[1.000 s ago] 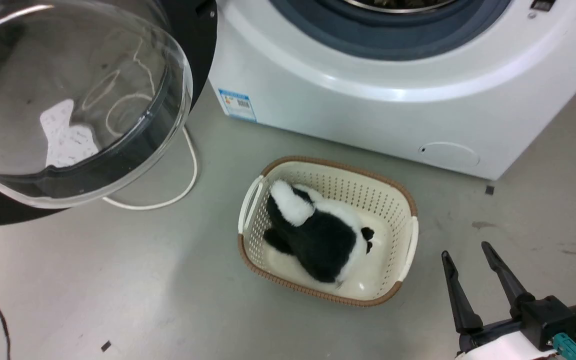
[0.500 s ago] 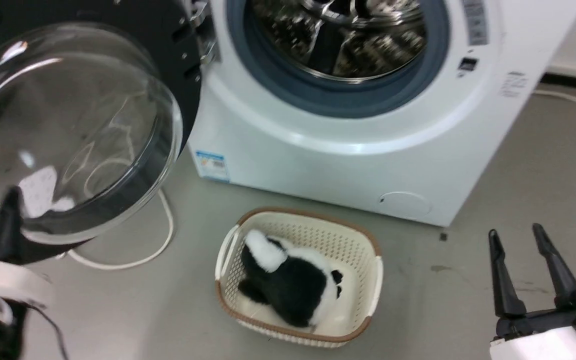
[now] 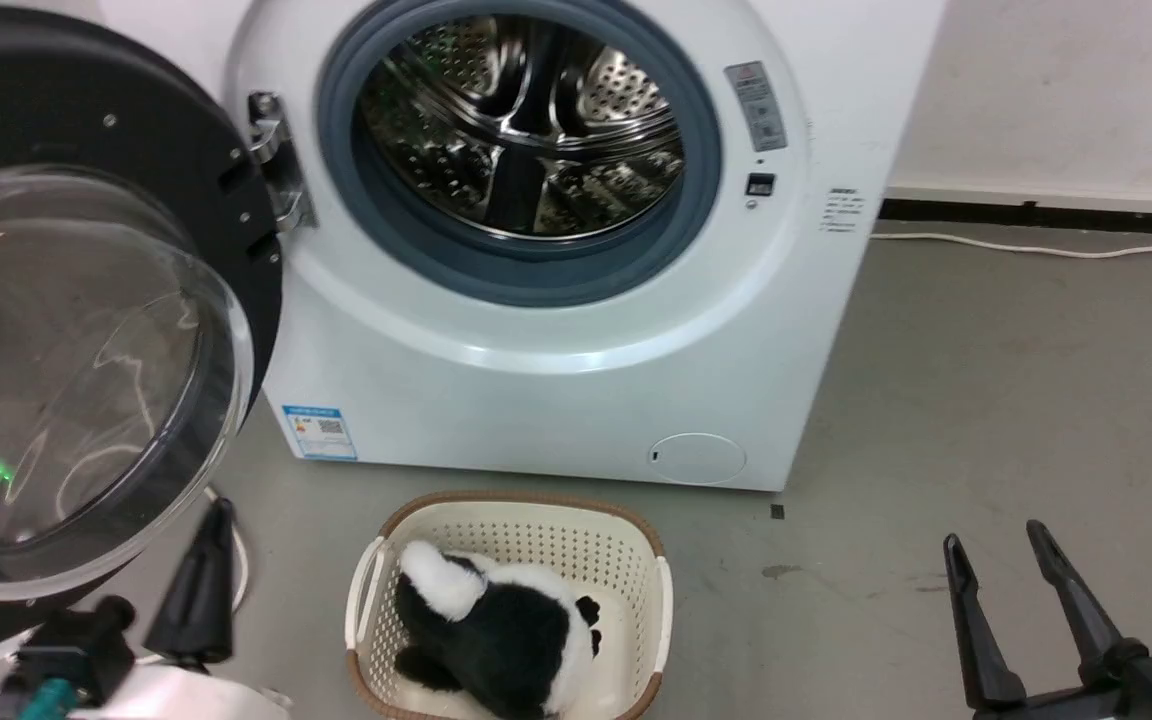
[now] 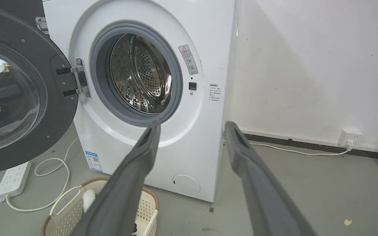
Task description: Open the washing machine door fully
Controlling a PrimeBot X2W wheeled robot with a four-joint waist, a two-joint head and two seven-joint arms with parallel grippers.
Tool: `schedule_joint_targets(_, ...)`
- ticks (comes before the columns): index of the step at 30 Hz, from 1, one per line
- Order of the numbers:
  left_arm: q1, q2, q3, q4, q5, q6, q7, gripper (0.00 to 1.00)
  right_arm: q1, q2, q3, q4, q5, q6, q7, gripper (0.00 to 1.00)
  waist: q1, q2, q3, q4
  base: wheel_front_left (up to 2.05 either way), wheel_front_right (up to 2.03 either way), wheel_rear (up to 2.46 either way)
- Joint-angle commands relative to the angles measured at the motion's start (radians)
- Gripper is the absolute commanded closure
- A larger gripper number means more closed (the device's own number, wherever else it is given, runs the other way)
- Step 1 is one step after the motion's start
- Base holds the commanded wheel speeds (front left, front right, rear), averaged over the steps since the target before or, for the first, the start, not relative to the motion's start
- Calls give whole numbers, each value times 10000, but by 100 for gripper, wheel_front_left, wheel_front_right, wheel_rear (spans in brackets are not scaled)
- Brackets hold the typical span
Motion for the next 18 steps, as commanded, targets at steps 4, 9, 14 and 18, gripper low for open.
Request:
schedule_joint_targets(4, 494, -503, -109, -213, 528, 83, -54, 100, 250, 15, 141, 166, 72, -7, -44, 0, 1, 0, -147, -234, 0, 0, 0)
schedule_joint_targets(9, 928, -861, -134, -186, 1093, 97, -54, 0, 324, 15, 241, 345, 176, -7, -44, 0, 1, 0, -198, -300, 0, 0, 0)
schedule_joint_targets(14, 1194, -1101, -102, -44, 1655, 91, -55, 0, 365, 15, 236, 619, 244, -7, -44, 0, 1, 0, -214, -281, 0, 0, 0)
schedule_joint_targets(18, 1238, -1230, -12, 1, 2084, 73, -55, 0, 366, 15, 217, 822, 211, -7, -44, 0, 1, 0, -212, -253, 0, 0, 0)
